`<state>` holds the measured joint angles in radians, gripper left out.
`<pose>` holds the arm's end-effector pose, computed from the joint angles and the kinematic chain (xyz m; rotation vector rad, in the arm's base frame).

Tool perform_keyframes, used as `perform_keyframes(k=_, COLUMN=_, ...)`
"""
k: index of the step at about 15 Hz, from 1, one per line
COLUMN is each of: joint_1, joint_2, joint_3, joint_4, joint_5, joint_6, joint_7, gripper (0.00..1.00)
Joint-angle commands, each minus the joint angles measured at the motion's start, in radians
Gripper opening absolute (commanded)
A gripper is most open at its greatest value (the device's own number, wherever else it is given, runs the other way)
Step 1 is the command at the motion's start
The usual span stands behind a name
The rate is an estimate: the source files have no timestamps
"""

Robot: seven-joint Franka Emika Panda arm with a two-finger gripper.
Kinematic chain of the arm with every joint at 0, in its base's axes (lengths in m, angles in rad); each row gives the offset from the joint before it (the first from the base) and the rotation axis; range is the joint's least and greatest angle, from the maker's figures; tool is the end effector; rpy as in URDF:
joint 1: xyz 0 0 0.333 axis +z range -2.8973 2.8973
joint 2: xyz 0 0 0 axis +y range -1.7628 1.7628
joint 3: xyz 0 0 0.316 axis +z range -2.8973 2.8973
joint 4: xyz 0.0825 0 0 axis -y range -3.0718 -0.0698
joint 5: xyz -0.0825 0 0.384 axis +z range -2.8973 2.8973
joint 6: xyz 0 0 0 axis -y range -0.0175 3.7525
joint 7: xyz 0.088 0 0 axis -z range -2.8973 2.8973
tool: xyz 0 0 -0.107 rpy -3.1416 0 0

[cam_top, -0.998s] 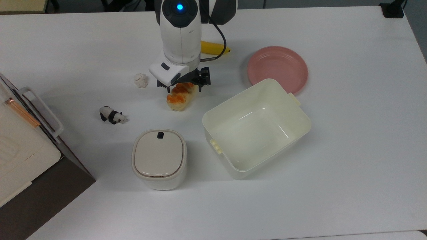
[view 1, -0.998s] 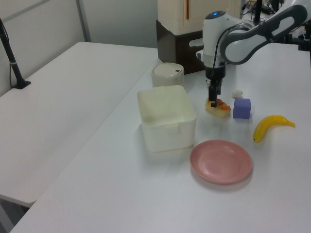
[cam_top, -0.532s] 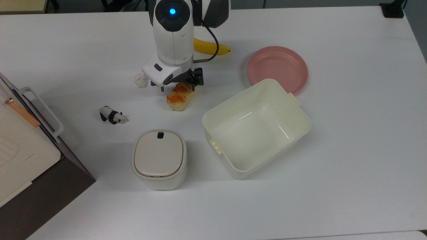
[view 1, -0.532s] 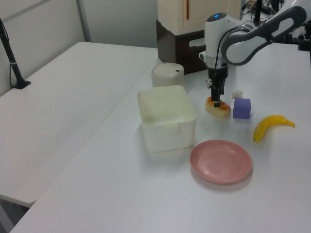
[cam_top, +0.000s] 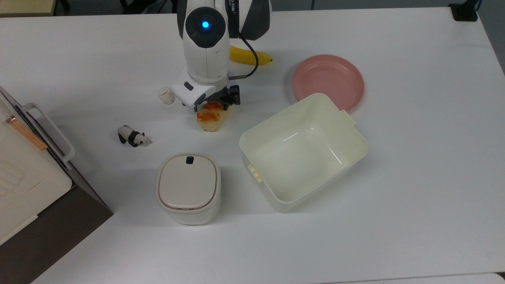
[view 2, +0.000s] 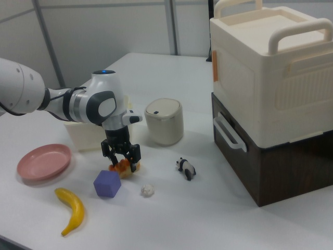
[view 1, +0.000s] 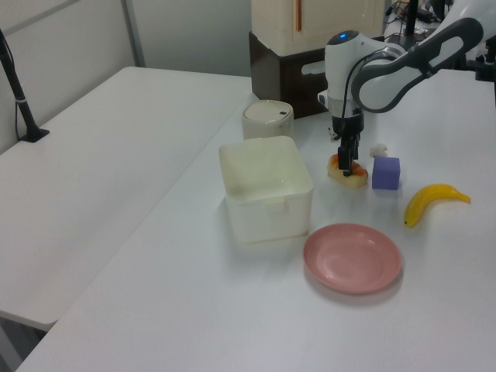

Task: Put the bread on a plate
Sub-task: 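Close the gripper on the bread roll, then lift the bread roll and carry it over the pink plate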

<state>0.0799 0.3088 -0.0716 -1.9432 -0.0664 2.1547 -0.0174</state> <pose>0.6021 0.0040 0.3168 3.0612 0.1031 -0.1490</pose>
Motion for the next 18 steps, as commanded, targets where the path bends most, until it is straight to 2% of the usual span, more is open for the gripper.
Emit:
perform_keyframes(k=1, joint_1=0.011, joint_2=0.006, joint_3=-0.007, joint_4=-0.01, joint_5=-0.021, joint_6=0.031, joint_7=0.031, gripper=0.45)
perform_keyframes(k=2, joint_1=0.011, joint_2=0.006, joint_3=-0.007, joint_4=-0.008, joint_5=-0.021, joint_6=0.031, joint_7=0.039, gripper=0.23)
perform_keyframes(k=3, joint_1=0.011, joint_2=0.004, joint_3=-0.007, joint_4=-0.005, joint_5=-0.021, joint_6=0.031, joint_7=0.045, gripper=0.21)
perform_keyframes(k=10, joint_1=0.011, joint_2=-0.046, joint_3=-0.004, joint_4=0.049, joint_5=-0.012, joint_6=-0.005, joint_7=0.048, gripper=0.17)
perform_keyframes(k=13, joint_1=0.014, joint_2=-0.094, joint_3=0.026, joint_4=0.15, joint_5=-0.006, joint_6=-0.152, joint_7=0.04, gripper=0.17)
perform_keyframes(k=18, joint_1=0.066, joint_2=-0.172, joint_3=0.091, joint_4=0.153, joint_5=-0.006, joint_6=-0.274, joint_7=0.031, gripper=0.17)
